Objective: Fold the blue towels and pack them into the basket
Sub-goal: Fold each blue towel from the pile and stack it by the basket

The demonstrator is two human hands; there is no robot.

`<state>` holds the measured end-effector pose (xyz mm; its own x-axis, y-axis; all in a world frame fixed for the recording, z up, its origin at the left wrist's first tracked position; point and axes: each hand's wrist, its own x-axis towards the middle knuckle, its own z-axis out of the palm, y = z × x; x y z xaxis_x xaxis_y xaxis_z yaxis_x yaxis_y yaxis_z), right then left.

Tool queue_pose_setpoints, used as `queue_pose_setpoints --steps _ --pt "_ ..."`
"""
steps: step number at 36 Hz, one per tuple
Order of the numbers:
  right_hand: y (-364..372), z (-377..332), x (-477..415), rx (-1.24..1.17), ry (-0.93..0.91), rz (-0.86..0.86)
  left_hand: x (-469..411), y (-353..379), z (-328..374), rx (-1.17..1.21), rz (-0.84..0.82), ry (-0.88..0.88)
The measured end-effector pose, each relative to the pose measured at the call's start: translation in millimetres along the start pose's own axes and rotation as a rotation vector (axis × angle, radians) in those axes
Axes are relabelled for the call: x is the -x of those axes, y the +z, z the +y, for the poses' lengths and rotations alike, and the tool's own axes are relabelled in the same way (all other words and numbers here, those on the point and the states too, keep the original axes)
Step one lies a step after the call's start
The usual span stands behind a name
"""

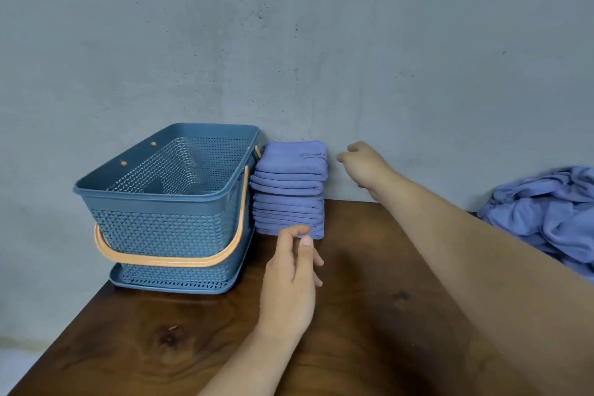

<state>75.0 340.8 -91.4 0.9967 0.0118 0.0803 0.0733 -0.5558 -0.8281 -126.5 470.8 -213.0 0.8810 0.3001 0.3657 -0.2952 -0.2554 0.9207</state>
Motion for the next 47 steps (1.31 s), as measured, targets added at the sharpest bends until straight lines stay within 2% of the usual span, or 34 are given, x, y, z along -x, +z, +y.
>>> queue_pose_setpoints --steps 8,14,20,27,37,42,47 --pt "-72.5 99.5 110.2 -0.044 -0.035 -0.073 21.1 11.6 15.9 -0.279 -0.331 0.124" --pt "-125.4 168.5 175.8 0.008 -0.037 -0.033 32.8 23.6 16.5 -0.431 -0.480 0.179" --pt "-169.9 217.1 202.8 0.050 -0.053 0.149 35.0 47.1 15.2 -0.554 -0.542 0.204" --pt "-204.1 255.1 188.7 0.135 -0.072 0.346 35.3 107.0 19.7 -0.744 -0.611 0.350" --pt "-229.0 281.1 177.2 -0.055 0.010 0.544 3.5 265.9 56.1 -0.656 -0.704 0.422" --pt "-237.3 289.4 169.8 -0.075 0.026 0.620 -32.9 342.9 85.1 -0.519 -0.706 0.439" --pt "-234.5 292.8 166.5 -0.093 0.023 0.649 -69.4 406.1 112.6 -0.491 -0.642 0.546"
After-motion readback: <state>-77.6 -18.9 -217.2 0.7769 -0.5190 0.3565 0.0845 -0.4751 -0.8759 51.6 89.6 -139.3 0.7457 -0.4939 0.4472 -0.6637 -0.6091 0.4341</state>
